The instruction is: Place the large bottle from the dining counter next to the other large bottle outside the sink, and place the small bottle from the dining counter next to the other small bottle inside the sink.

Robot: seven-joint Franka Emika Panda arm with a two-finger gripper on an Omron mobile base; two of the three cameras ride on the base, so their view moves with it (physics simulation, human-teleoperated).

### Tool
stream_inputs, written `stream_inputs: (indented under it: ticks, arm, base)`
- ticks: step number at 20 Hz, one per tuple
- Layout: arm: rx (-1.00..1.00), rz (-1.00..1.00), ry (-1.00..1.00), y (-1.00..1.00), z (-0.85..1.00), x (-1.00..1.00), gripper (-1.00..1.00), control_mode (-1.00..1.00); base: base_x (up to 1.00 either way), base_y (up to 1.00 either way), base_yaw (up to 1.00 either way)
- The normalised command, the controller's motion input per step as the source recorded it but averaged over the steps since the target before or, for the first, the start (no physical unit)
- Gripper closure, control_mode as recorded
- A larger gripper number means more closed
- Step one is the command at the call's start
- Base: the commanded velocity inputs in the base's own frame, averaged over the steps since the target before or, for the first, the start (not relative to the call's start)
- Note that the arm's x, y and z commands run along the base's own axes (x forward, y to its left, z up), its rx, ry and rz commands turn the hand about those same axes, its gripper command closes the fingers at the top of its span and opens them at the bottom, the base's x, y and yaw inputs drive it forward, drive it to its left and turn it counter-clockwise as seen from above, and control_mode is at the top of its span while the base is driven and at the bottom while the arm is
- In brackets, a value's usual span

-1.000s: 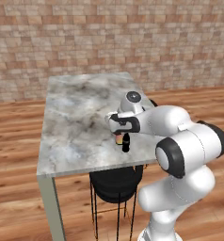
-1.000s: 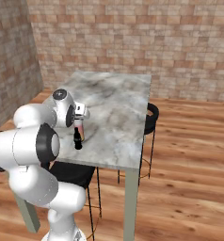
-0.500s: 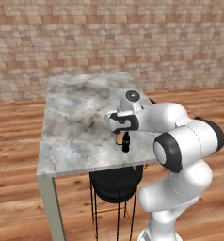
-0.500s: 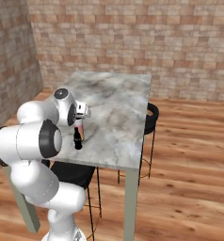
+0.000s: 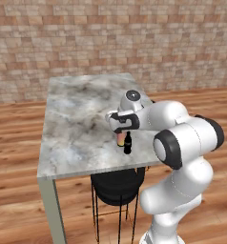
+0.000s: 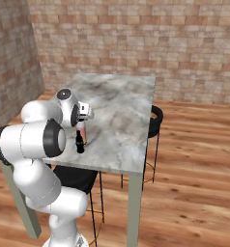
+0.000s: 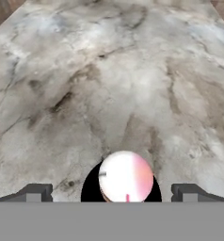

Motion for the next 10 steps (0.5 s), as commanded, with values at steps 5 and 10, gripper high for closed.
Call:
stream_inputs:
  ticks: [5,10]
  arm:
    - [0.0,0.0,0.0,0.01,0.0,0.06,1.0,-1.0]
    - [0.0,0.0,0.0,0.0,0.0,0.01,1.0,-1.0]
  base:
    - [0.0,0.0,0.0]
    - [0.0,0.0,0.0]
